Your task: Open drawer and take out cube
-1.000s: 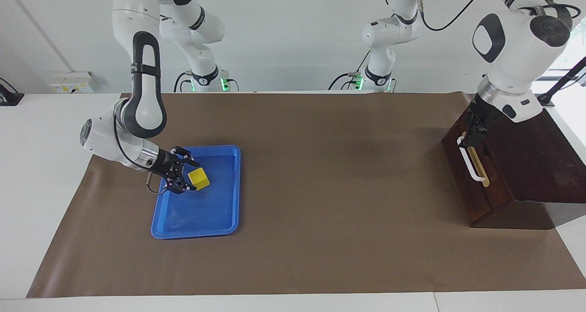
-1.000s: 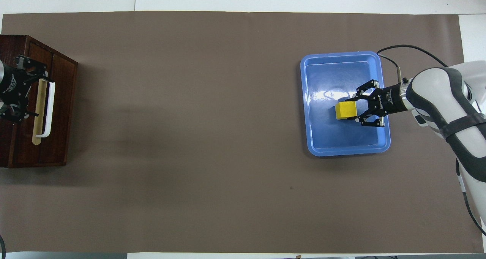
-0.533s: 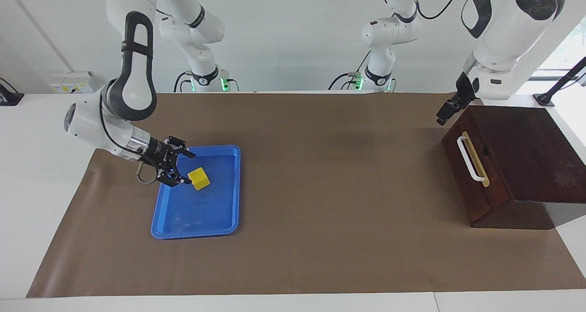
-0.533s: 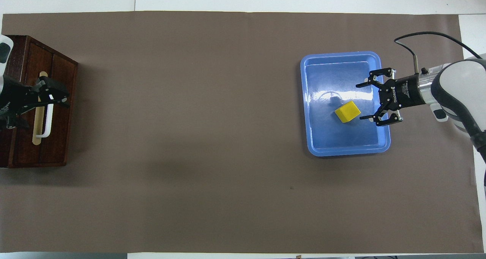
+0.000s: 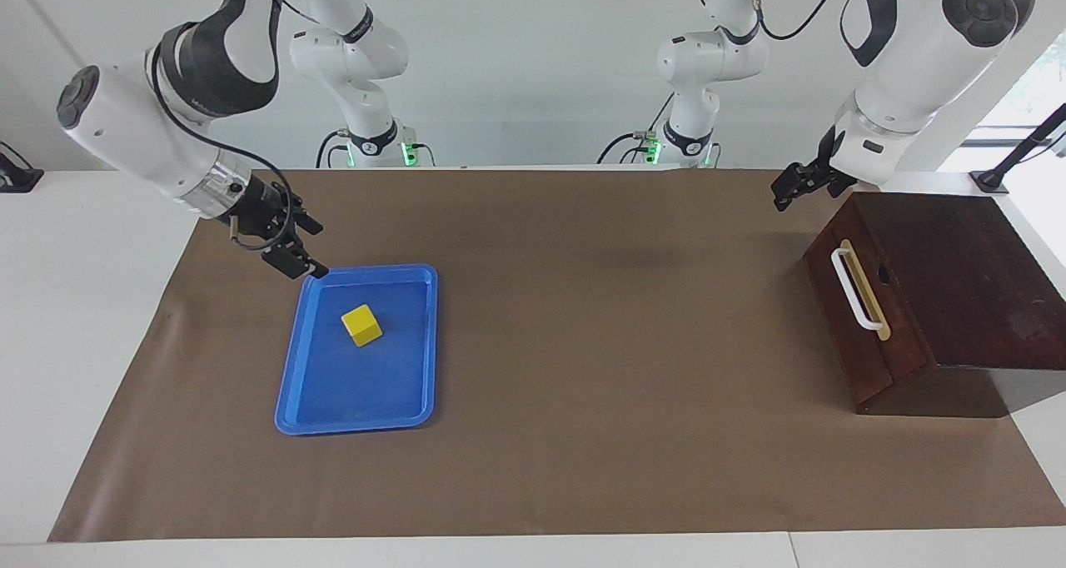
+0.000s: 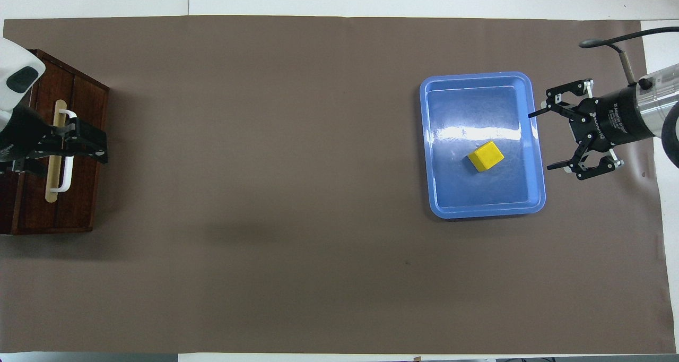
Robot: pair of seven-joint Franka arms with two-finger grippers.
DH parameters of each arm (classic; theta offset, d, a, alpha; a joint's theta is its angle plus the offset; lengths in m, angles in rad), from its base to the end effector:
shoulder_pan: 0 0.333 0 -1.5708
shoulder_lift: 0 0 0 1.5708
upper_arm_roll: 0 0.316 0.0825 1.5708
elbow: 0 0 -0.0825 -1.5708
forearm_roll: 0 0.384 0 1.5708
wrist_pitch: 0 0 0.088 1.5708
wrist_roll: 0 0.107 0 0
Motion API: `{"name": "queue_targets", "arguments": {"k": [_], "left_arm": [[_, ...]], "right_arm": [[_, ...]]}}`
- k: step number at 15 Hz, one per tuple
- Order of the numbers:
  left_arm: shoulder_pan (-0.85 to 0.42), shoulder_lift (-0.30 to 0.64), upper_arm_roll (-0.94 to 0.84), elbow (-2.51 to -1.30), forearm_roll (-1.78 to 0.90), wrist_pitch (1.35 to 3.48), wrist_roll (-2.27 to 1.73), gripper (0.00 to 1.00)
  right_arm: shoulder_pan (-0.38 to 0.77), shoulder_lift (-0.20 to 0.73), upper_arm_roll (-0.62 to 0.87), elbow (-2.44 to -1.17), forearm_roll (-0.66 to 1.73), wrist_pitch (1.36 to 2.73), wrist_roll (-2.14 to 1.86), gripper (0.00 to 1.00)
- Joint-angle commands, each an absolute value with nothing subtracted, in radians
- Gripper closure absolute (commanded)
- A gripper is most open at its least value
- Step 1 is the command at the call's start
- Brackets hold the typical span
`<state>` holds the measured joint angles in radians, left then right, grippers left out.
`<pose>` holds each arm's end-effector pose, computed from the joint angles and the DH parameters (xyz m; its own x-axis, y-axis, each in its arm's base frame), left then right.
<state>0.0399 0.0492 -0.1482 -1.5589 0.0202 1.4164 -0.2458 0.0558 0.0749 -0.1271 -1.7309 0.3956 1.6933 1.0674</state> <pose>0.5479 -0.0552 0.5912 0.9733 0.1408 -0.1811 0.1322 -0.9895 -0.0588 0.5769 -0.0023 0.5237 0.3398 -0.8609 -0.3787 -0.9381 -0.3389 -0.0711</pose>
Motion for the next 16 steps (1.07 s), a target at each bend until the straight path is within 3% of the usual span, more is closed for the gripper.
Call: {"name": "queue_targets", "arguments": {"k": [1, 3, 5, 8, 11, 16], "left_arm": [[0.023, 0.034, -0.126, -1.537, 0.005, 1.341, -0.132, 0.0], [0.025, -0.004, -0.126, -1.574, 0.006, 1.321, -0.103, 0.0], [0.025, 0.006, -0.121, -1.572, 0.006, 1.414, -0.085, 0.0], [0.021, 0.012, -0.12, -1.568, 0.005, 1.407, -0.084, 0.0], [-0.003, 0.034, -0.118, -1.508, 0.005, 1.359, -0.084, 0.0], [-0.008, 0.02, -0.117, -1.542, 0.014, 1.359, -0.075, 0.0]], "right_arm": [[0.09, 0.005, -0.123, -1.73, 0.281, 1.668, 0.973, 0.0], [0.091, -0.029, -0.123, -1.73, 0.215, 1.631, 0.759, 0.0], [0.08, -0.064, -0.123, -1.732, 0.087, 1.589, 0.388, 0.0], [0.092, -0.078, -0.121, -1.739, -0.035, 1.588, 0.139, 0.0], [0.107, -0.081, -0.121, -1.743, -0.04, 1.586, 0.054, 0.0], [0.104, -0.078, -0.123, -1.74, -0.034, 1.594, -0.038, 0.0]]}}
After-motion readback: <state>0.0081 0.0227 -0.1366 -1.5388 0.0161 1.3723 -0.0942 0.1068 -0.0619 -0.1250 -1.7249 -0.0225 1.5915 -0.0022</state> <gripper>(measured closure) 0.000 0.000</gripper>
